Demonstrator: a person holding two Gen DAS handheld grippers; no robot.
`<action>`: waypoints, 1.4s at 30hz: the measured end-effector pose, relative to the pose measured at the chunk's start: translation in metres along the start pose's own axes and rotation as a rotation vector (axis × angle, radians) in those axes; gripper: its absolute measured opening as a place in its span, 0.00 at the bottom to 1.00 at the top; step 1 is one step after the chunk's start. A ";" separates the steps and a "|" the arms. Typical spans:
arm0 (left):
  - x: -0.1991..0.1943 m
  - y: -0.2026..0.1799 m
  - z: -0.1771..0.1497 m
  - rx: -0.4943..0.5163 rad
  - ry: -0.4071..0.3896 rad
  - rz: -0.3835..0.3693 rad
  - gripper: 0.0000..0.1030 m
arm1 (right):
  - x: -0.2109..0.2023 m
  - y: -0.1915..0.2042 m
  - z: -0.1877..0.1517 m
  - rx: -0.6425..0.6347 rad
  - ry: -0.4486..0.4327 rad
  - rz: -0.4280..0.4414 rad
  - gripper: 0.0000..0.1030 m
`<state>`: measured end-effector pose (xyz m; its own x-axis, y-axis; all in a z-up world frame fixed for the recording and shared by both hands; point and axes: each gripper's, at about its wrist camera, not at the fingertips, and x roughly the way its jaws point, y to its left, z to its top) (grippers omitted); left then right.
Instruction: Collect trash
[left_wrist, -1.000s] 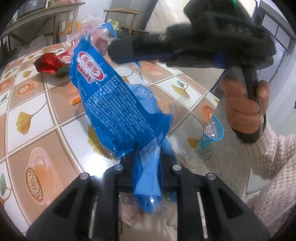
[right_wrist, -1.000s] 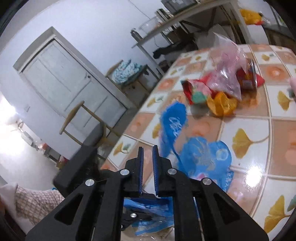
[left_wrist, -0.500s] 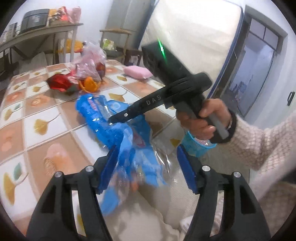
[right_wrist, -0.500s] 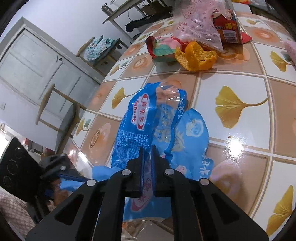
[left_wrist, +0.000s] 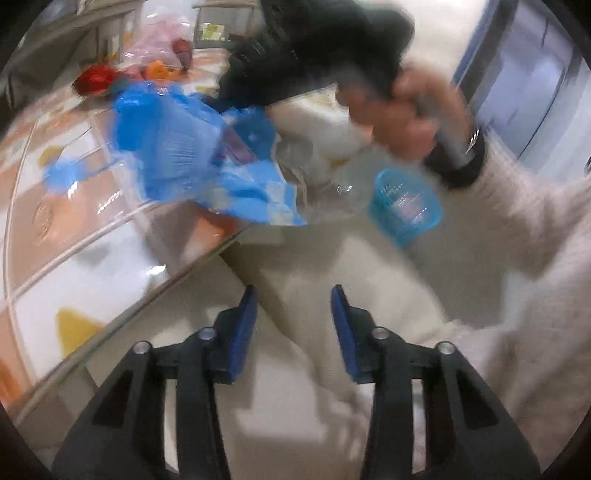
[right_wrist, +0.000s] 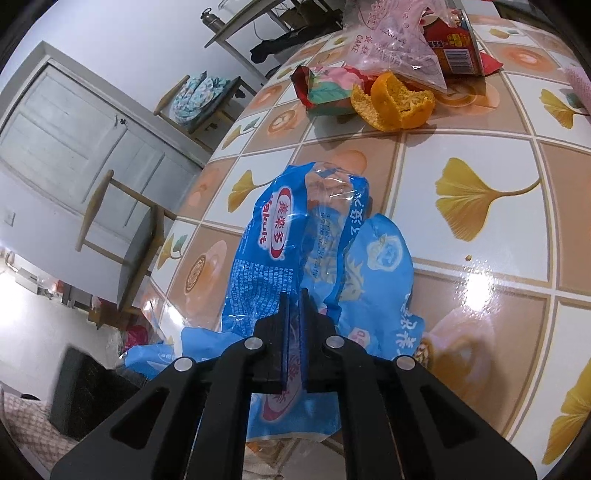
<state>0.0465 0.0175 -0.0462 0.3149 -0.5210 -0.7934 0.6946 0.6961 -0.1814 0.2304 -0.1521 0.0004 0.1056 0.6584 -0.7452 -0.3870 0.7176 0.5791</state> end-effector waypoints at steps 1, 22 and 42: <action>0.004 -0.007 0.003 0.035 -0.004 0.034 0.33 | -0.001 0.000 -0.001 0.002 0.001 0.001 0.04; -0.028 0.047 0.060 -0.031 -0.285 0.222 0.11 | -0.001 -0.005 -0.012 0.054 0.025 0.098 0.03; 0.000 0.039 0.074 0.027 -0.102 0.142 0.72 | -0.002 -0.017 -0.016 0.078 0.025 0.177 0.03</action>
<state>0.1216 0.0084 -0.0100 0.4737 -0.4670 -0.7467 0.6552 0.7534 -0.0555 0.2219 -0.1690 -0.0134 0.0191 0.7709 -0.6367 -0.3257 0.6069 0.7250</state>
